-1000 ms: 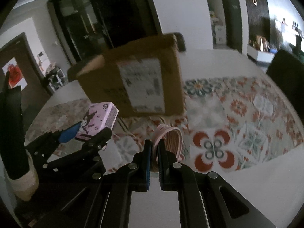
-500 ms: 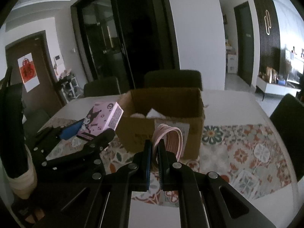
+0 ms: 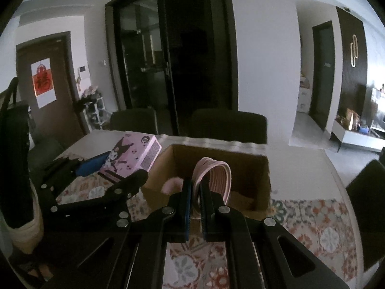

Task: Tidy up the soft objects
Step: 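Carry the Kuromi pack and hair band over the cardboard box with both tools, then open both tools to drop the Kuromi pack and hair band into the box, then move the right tool back to the white cloth on the table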

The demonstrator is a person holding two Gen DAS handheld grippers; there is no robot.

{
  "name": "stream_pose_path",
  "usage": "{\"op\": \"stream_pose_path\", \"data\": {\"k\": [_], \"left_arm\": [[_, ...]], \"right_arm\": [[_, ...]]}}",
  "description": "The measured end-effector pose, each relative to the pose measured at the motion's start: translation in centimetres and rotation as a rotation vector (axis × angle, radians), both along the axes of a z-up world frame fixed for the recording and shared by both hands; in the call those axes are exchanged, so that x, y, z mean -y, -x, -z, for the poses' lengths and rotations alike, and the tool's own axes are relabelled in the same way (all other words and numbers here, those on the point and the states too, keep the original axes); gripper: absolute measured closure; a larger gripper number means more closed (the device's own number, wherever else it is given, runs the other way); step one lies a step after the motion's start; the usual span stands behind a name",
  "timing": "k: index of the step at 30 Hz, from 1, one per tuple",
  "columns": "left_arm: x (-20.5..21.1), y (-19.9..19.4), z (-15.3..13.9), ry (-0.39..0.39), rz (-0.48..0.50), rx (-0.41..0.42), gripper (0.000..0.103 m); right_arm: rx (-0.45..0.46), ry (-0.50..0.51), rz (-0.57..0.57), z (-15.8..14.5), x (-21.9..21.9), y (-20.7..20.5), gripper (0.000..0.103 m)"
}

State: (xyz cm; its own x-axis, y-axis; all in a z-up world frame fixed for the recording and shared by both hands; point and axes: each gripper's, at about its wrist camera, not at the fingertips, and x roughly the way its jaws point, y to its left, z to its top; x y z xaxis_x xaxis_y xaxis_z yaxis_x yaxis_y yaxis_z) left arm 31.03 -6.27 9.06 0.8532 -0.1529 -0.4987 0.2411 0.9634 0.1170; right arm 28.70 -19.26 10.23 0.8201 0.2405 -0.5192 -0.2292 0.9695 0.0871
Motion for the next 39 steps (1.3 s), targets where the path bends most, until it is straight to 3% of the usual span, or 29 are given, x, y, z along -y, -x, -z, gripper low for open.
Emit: {"op": "stream_pose_path", "data": {"k": [11, 14, 16, 22, 27, 29, 32, 39], "left_arm": [[1.9, -6.4, 1.7, -0.029, 0.031, -0.092, 0.048], [2.2, -7.3, 2.3, -0.052, 0.019, -0.093, 0.041], [2.3, -7.6, 2.6, -0.065, 0.002, -0.090, 0.038], [2.0, -7.7, 3.0, -0.080, -0.009, -0.087, 0.027], [1.3, -7.3, 3.1, -0.101, -0.038, -0.088, 0.024], [1.0, -7.0, 3.1, -0.124, -0.067, -0.076, 0.022], [0.4, -6.9, 3.1, -0.132, -0.100, -0.085, 0.022], [-1.2, -6.3, 3.0, -0.161, -0.161, -0.080, 0.019]], "right_arm": [[-0.072, 0.006, -0.010, 1.1, 0.3, -6.8, 0.093], [-0.119, -0.006, 0.000, 2.1, 0.8, -8.4, 0.084], [-0.151, -0.016, 0.016, 2.9, 1.3, -9.4, 0.066], [-0.206, -0.018, 0.058, 4.1, 2.4, -10.4, 0.062], [-0.234, -0.005, 0.045, 4.5, 2.1, -10.3, 0.062], [-0.275, 0.039, 0.031, 4.8, 1.6, -10.7, 0.057], [-0.407, 0.090, 0.022, 6.0, 1.0, -11.8, 0.055], [-0.423, 0.195, 0.052, 5.8, -0.5, -11.6, 0.055]]}}
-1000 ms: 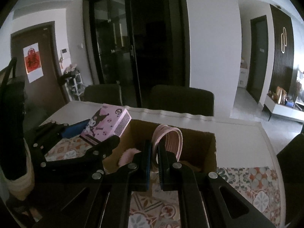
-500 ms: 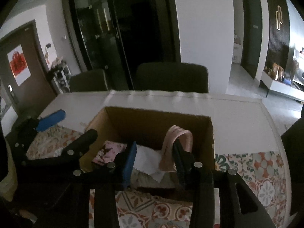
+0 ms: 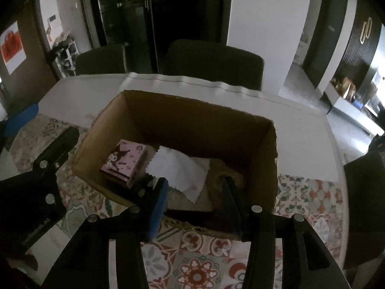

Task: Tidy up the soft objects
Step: 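Move the right tool back to the white cloth on the table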

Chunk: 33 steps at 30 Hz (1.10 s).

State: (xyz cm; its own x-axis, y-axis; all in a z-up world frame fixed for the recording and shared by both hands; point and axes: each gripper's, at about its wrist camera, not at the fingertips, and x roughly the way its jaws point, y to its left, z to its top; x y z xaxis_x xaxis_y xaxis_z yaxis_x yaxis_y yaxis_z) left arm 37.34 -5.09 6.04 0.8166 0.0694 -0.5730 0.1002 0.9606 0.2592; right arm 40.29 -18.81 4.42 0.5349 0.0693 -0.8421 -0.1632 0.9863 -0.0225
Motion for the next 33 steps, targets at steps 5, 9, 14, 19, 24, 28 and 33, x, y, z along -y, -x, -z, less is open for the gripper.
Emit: {"op": "stream_pose_path", "data": {"k": [5, 9, 14, 19, 24, 28, 33], "left_arm": [[-1.7, 1.7, 0.2, 0.019, -0.026, 0.010, 0.018], [-3.1, 4.2, 1.2, 0.009, -0.058, 0.032, 0.017], [-4.9, 7.4, 2.7, 0.006, -0.094, 0.042, 0.016], [-6.5, 10.0, 3.9, 0.032, -0.122, 0.036, 0.016], [-8.1, 11.8, 6.1, 0.062, -0.143, -0.011, 0.015], [-8.9, 12.2, 8.5, 0.074, -0.158, -0.078, 0.015], [-9.5, 12.4, 11.1, 0.072, -0.174, -0.135, 0.015]], "right_arm": [[0.040, 0.012, -0.001, -1.0, -1.1, 1.6, 0.055], [0.086, -0.020, -0.012, -0.4, -2.4, 4.3, 0.055], [0.107, -0.067, -0.002, 1.4, -3.8, 7.8, 0.055], [0.099, -0.110, -0.007, 3.3, -5.1, 10.4, 0.055], [0.082, -0.137, -0.010, 5.1, -6.2, 11.6, 0.055], [0.032, -0.124, -0.028, 7.8, -7.8, 12.3, 0.055], [-0.039, -0.127, -0.021, 11.0, -8.5, 12.4, 0.055]]}}
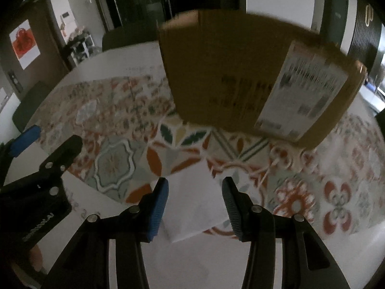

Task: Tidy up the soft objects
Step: 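Move the right tool back to the white cloth on the table, then grasp the white cloth with the right tool, then lift the white cloth and carry it over the box with the right tool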

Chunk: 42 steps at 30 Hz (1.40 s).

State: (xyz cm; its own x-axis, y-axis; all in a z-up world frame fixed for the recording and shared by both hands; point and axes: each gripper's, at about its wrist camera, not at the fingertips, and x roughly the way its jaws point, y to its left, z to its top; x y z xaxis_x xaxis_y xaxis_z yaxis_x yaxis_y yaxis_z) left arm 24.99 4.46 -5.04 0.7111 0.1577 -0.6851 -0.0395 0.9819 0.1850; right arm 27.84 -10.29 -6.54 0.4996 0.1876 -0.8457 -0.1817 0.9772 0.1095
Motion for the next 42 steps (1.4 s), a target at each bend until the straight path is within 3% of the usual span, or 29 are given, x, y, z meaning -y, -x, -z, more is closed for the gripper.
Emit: {"op": "stream_pose_path", "data": {"k": [8, 10, 12, 20, 21, 25, 32, 42], "left_arm": [[-0.4, -0.1, 2.7, -0.003, -0.010, -0.055, 0.016], [-0.6, -0.1, 3.2, -0.005, -0.014, -0.066, 0.016], [-0.7, -0.2, 3.5, 0.000, -0.016, -0.076, 0.016], [-0.8, -0.4, 4.0, -0.002, -0.019, -0.087, 0.016], [-0.7, -0.4, 4.0, -0.002, -0.018, -0.086, 0.016], [-0.5, -0.4, 4.0, 0.002, -0.015, -0.085, 0.015], [0.3, -0.1, 3.2, 0.014, 0.002, -0.066, 0.015], [2.6, 0.2, 1.1, 0.047, 0.054, -0.019, 0.015]], "right_arm": [[-0.086, 0.003, -0.009, 3.8, -0.9, 0.0, 0.055], [-0.093, 0.011, -0.014, 4.3, -1.1, -0.1, 0.047], [-0.085, 0.014, -0.025, 4.5, -1.4, 0.1, 0.040], [-0.022, 0.103, -0.056, 4.9, -2.7, 0.6, 0.040], [-0.018, 0.102, -0.058, 4.9, -2.7, 0.7, 0.043], [0.004, 0.089, -0.076, 4.6, -2.7, 0.9, 0.088], [0.002, 0.038, -0.063, 4.2, -1.8, 1.3, 0.093], [0.096, 0.009, 0.038, 0.8, 1.3, 2.7, 0.093]]}}
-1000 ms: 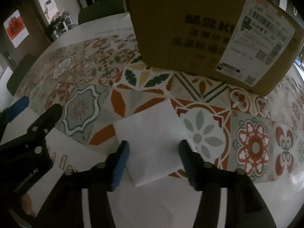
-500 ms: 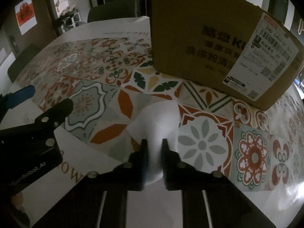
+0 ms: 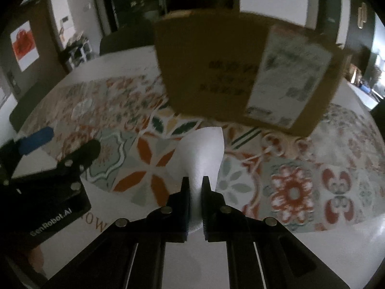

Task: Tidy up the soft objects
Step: 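Lift the white cloth and carry it over the box with the right tool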

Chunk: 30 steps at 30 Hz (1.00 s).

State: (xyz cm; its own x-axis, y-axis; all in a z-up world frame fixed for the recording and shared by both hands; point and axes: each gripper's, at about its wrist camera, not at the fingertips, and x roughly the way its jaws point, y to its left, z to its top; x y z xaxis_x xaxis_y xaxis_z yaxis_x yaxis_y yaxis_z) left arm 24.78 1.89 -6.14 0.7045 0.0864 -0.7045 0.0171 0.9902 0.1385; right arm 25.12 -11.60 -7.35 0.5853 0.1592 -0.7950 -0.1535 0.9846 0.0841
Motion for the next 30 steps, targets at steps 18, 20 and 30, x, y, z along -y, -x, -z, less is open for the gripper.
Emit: {"op": "stream_pose_path", "data": {"k": [18, 20, 30], "left_arm": [[3.3, 0.4, -6.5, 0.061, 0.070, 0.147, 0.014], [3.5, 0.3, -7.1, 0.066, 0.072, 0.164, 0.013], [4.6, -0.8, -10.2, 0.072, 0.090, 0.247, 0.011]], "right_arm": [[0.235, -0.031, 0.088, -8.9, 4.1, 1.7, 0.093], [0.255, -0.028, 0.087, -9.6, 4.1, 1.8, 0.093], [0.372, -0.011, 0.104, -13.4, 5.4, 0.9, 0.093]]}}
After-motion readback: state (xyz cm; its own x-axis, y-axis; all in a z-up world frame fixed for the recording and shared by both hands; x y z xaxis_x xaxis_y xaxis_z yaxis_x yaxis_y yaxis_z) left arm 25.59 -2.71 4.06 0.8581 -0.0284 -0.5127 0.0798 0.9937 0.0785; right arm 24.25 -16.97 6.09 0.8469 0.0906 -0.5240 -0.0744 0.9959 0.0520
